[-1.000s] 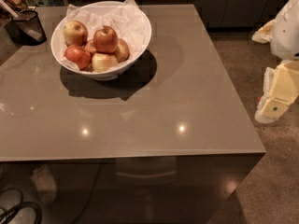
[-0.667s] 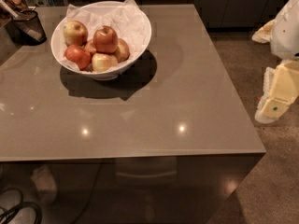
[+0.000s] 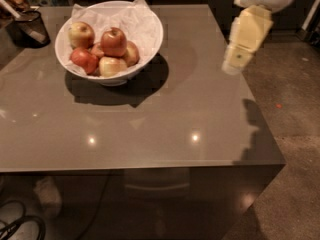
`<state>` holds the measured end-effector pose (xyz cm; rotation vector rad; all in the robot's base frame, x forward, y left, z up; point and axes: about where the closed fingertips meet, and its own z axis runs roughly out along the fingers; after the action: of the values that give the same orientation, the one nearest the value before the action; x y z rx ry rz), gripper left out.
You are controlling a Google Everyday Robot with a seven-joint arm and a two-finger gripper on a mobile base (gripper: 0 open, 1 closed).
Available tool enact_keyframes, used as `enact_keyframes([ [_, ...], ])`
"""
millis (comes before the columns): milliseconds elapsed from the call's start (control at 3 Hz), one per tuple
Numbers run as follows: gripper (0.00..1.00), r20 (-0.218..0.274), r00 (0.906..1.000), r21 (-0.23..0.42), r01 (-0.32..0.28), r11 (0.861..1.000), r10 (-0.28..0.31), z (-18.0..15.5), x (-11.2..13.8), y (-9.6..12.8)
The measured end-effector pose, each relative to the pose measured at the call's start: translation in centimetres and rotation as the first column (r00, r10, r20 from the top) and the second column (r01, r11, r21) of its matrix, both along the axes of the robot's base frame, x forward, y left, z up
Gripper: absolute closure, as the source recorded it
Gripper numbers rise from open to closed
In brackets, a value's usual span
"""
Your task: Pick apple from white bowl
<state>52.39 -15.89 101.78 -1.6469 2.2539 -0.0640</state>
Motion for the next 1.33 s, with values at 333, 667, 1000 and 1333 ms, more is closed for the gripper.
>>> enact_keyframes([
  [333, 0.00, 0.020, 0.9998, -0.004, 0.005, 1.000, -0.005, -0.2, 0.5, 0.4],
  [667, 0.00, 0.021, 0.9995, 0.018, -0.025, 1.000, 0.025, -0.3, 2.4, 3.7],
  [1000, 0.00, 0.013, 0.9968, 0.010, -0.079, 0.997, 0.079, -0.3, 4.8, 7.2],
  [1333, 0.00, 0.020, 0.9863, 0.008, -0.164, 0.986, 0.164, -0.1, 6.1, 10.5],
])
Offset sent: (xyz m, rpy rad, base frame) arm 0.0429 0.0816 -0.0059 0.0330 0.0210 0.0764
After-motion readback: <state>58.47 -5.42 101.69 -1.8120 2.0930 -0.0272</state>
